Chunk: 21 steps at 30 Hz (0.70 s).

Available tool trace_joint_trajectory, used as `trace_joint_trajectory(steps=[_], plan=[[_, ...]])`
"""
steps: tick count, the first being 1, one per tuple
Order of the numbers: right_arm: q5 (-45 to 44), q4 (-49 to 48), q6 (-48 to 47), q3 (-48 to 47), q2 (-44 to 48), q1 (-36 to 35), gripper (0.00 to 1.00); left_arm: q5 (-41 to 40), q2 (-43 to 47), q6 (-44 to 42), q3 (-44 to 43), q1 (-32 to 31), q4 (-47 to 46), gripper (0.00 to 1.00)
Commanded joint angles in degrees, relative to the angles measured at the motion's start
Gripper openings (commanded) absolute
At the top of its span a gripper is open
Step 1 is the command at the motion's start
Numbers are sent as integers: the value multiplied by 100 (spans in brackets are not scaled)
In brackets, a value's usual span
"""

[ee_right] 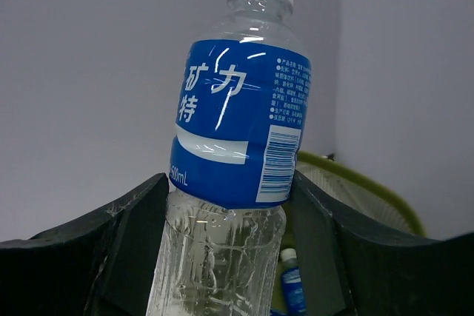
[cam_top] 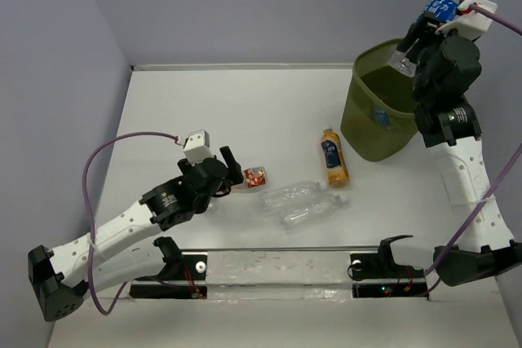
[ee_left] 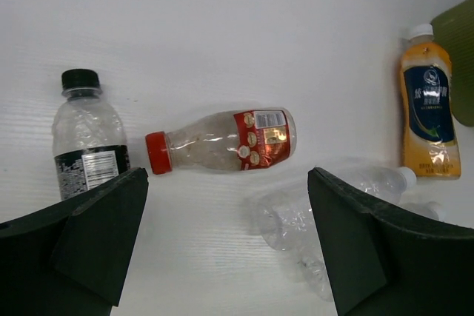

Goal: Put the plastic bottles in the bin

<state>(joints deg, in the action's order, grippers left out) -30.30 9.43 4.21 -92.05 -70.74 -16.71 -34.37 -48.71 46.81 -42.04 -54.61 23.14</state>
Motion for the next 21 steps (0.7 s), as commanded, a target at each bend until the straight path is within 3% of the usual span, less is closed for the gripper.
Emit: trace_joint_trajectory(steps=[1,3,4,5,7,12,14,17,19,21], plan=[[569,638,106,354,-326,931,27,-167,379,426,54,432,631,99],[893,735,308,468,-422,1371,31,297,564,260,230,1081,587,99],[1017,857,361,486,-467,1503,62,447,616,189,292,1328,578,99],[1105,963,405,469,-519,1574,79,623,739,23,328,1791,587,99],[1001,1200,405,303,-599,1574,99,975,836,-75,311,2067,622,99],[2439,1456,695,284,68,1574,99,1046,688,-119,188,2419,990,99],[2608,1456,774,441,366,1269,93,1186,494,-154,153,2437,1035,99],[1568,1378,757,1448,947,-484,89,1538,214,-277,117,2700,1149,99],[1361,1272,940,2021,1377,-955,86,1582,125,-321,126,2806,1123,99],[1369,1044,1291,2906,1667,-1376,70,1687,-42,-409,170,2973,1053,99]])
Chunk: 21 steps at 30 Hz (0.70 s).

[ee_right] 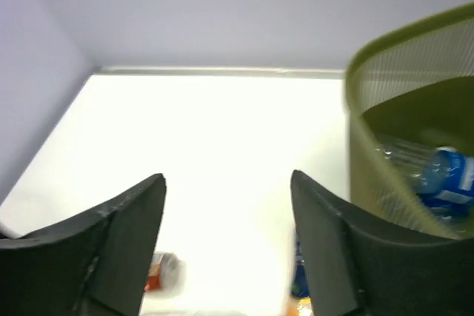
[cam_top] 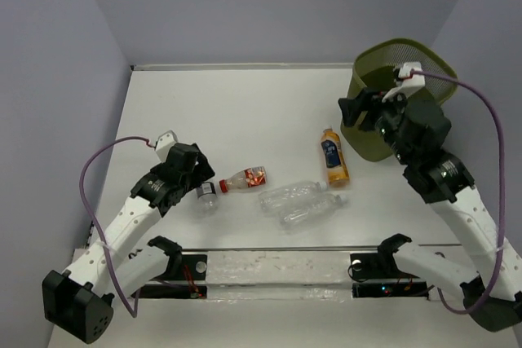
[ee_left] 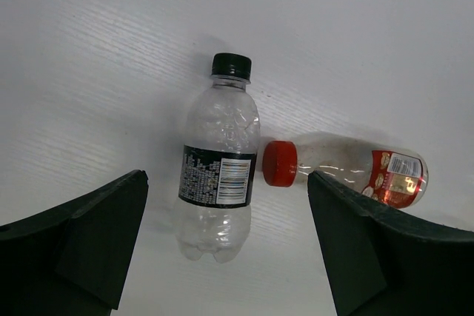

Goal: Put the plastic bottles in the bin

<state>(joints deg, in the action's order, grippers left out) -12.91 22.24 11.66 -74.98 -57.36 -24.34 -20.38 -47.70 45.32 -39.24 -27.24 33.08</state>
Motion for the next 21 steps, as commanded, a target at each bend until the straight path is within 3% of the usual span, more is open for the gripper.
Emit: trace_joint_trajectory(steps=[1,6,11,21], plan=[[-379,-299,661,1457,531,-755,67,324,-221,-295,-118,298,32,99],[-817,-334,1074,2531,507,-1494,64,649,-836,-497,-110,588,-56,99],[-1170,-282,1286,3050,156,-1495,86,1088,-1276,-709,13,843,-381,99],[-1890,-422,1717,3191,-916,-1495,88,1713,-2023,-981,119,1248,-865,97]])
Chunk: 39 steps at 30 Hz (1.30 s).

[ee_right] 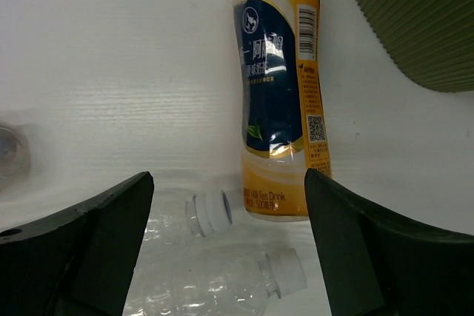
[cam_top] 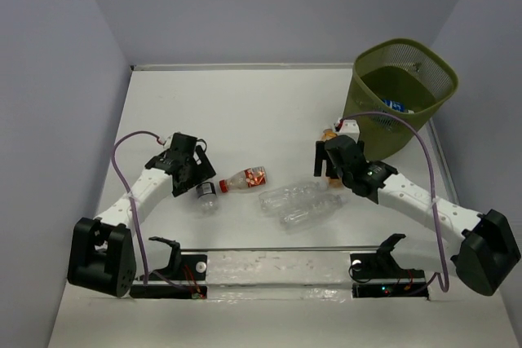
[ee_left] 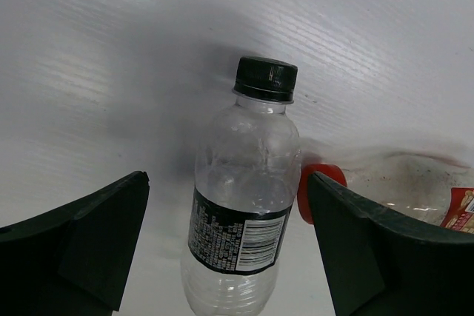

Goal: Put the plastic bottles in the bin

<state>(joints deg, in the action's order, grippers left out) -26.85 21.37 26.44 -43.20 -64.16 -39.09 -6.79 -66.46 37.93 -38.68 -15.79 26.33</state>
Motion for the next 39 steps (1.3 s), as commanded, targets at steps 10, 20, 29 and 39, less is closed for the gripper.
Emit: trace_joint_trajectory(steps=[10,20,29,39], plan=[[-1138,-387,239,-549,-1511,67,87,485,-447,-348,115,234,-356,94],[-857,-563,64,-944,-2618,341,83,582,-772,-392,97,243,-453,84],[-1041,-677,-252,-1147,-2409,341,32,442,-457,-392,44,261,-409,68],[-286,-958,-1569,-2076,7,218,31,116,677,-418,-70,252,-225,47]])
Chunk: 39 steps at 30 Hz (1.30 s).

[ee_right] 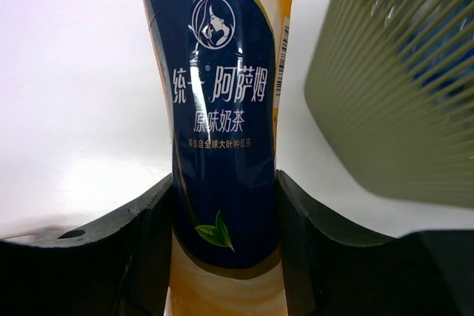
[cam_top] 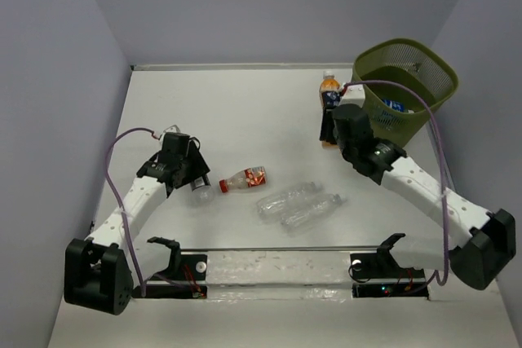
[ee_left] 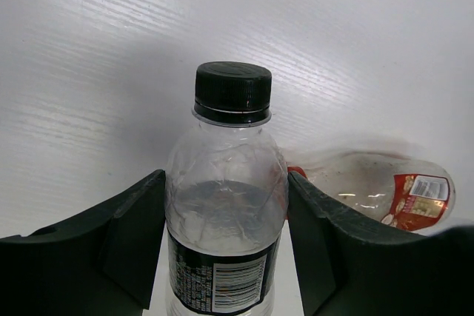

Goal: Put the plastic bottles in the bin

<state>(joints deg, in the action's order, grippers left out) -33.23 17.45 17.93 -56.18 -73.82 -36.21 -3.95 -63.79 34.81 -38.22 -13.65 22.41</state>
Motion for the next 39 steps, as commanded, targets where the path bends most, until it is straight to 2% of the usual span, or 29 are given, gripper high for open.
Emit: trace_joint_trajectory(steps=[1,6,7,11,16,19,20,21,23,27,30,31,34,35,36,39], plan=[[309,-628,-852,-919,1306,-71,31,-159,472,-97,-125,38,245,47],[-648,-989,-2264,-2149,1362,253,29,6,1052,-150,-414,29,378,45],[-580,-1016,-2346,-2525,1275,768,29,130,1114,-176,-589,29,352,44],[79,-1086,-2154,-3003,722,2140,29,542,1369,-106,-1047,-15,211,44],[571,-1104,-1839,-2978,255,2969,29,789,1466,43,-1557,-190,-271,44],[625,-1095,-1600,-2732,184,3137,65,1009,1379,341,-1898,-435,-771,44],[634,-1051,-1574,-2696,184,3198,86,1027,1326,395,-2004,-524,-887,43],[634,-1016,-1530,-2679,210,3199,92,993,1247,439,-2119,-638,-1053,43],[730,-859,-1495,-2678,359,3199,99,809,967,439,-2539,-1180,-1195,43],[1107,-401,-1258,-2758,833,3199,99,-8,281,299,-3427,-2296,-1450,43],[1957,-225,-732,-2390,1553,3199,90,-325,-369,71,-4165,-2974,-1740,43],[1961,-225,-625,-2215,1764,3199,85,-404,-528,-17,-4359,-3133,-1775,43],[2644,-198,-143,-1476,2634,3199,32,-615,-1231,-333,-5203,-3573,-1889,43],[3038,-181,16,-1266,2871,3199,21,-616,-1572,-404,-5605,-3653,-1942,43],[3582,-190,374,-794,3369,3199,3,-616,-1758,-570,-5992,-3793,-2073,43],[4315,-321,833,234,4075,3199,0,-617,-2426,-825,-6609,-3952,-2197,43]])
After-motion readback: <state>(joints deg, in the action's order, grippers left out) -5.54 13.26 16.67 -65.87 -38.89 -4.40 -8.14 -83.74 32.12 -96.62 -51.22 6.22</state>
